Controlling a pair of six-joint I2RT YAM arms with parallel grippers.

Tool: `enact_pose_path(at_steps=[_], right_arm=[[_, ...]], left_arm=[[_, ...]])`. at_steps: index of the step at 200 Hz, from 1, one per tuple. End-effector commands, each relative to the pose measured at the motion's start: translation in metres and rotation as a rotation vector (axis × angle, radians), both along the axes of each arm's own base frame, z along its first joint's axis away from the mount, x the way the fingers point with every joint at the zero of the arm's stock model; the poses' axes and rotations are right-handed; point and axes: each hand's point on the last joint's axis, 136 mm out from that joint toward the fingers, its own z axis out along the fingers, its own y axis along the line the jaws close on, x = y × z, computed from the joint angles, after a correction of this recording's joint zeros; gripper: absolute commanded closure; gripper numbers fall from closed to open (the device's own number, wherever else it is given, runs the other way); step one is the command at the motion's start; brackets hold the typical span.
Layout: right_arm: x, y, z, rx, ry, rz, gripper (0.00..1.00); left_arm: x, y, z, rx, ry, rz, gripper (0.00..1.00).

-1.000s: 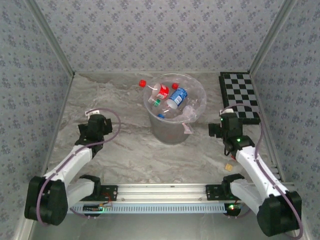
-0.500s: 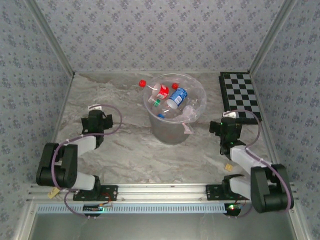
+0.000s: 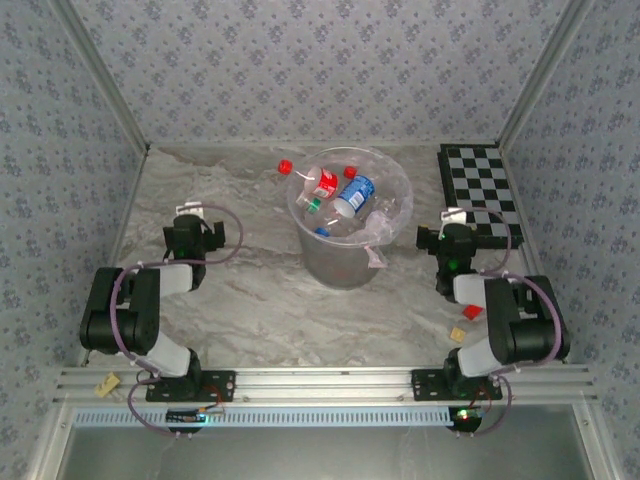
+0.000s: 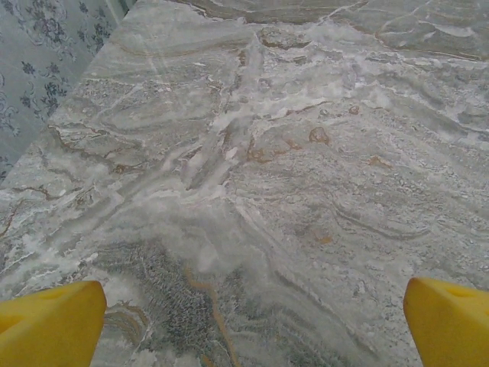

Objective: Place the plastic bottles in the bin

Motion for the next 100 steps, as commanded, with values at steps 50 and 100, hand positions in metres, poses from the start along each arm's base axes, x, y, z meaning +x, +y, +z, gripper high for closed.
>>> enact_pose_path(at_steps=[50, 100], right_arm=[[0.007, -0.003, 0.002, 0.050, -0.037, 0.055, 0.00], [0.007, -0.002, 0.002, 0.048, -0.035, 0.055, 0.00]], left_arm=[[-0.003, -0.001, 0.004, -0.085, -0.100, -0.074, 0.00], [-0.003, -0.001, 0.005, -0.080, -0.119, -0.073, 0.00]])
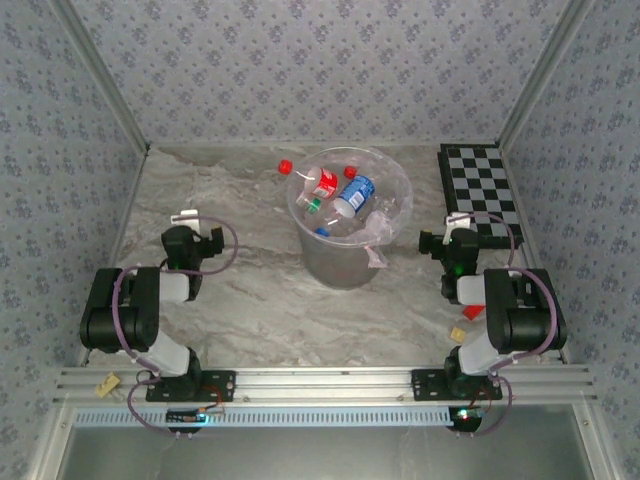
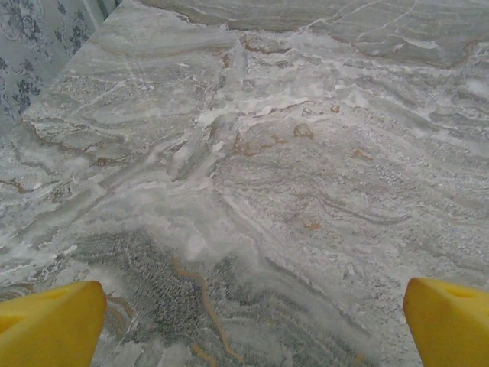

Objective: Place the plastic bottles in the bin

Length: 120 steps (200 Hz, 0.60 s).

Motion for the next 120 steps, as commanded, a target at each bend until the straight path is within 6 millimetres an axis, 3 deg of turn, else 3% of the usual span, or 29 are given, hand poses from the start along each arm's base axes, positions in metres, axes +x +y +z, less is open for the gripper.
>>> enact_pose_path(at_steps=[1, 120], right_arm=[[0.0082, 0.0002, 0.0139, 0.003, -0.048, 0.007, 0.00], [0.0099, 0.0007, 0.0141, 0.004, -0.044, 0.010, 0.00]], left_arm=[[0.0060, -0.0033, 0.0120, -0.017, -0.052, -0.015, 0.00], [0.0058, -0.0034, 0.0111, -0.018, -0.046, -0.015, 0.00]])
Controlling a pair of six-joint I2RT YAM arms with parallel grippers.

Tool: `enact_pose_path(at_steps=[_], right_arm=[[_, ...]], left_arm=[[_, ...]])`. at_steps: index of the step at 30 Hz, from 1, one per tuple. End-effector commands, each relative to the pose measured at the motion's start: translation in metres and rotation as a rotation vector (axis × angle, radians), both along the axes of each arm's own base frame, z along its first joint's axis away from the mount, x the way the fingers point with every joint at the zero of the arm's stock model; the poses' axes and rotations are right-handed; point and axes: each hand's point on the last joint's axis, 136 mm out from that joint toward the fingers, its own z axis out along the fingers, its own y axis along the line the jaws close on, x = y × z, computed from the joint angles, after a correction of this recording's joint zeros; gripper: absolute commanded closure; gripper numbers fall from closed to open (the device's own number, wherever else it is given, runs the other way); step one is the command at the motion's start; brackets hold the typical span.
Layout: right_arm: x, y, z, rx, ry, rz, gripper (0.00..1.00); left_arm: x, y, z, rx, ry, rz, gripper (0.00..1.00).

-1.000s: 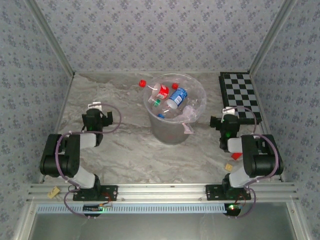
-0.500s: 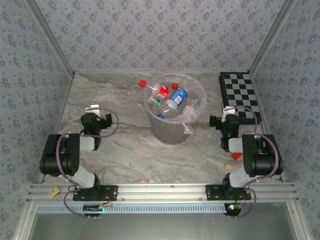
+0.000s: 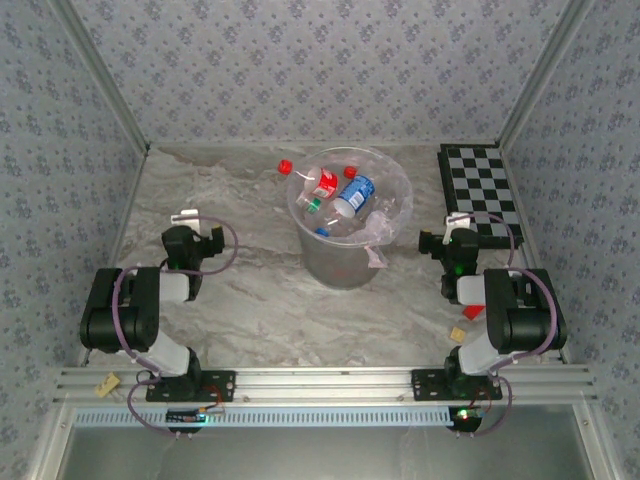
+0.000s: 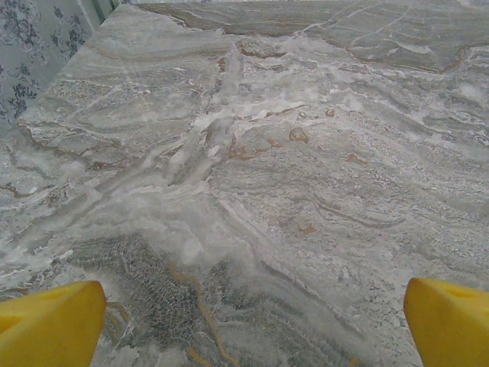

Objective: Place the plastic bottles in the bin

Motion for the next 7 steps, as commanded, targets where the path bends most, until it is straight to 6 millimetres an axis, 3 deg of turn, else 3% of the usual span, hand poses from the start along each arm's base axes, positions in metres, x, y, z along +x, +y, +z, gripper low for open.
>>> enact_pose_path(at_steps=[1, 7], right_arm=[[0.0095, 0.0001, 0.0138, 0.002, -0.042, 0.007, 0.00], [0.0091, 0.0001, 0.0141, -0.001, -0.046, 0.006, 0.00]], left_arm=[[0.0052, -0.0023, 0.0103, -0.015, -0.041, -0.009, 0.00], [0.0052, -0.0025, 0.0102, -0.016, -0.041, -0.010, 0.00]])
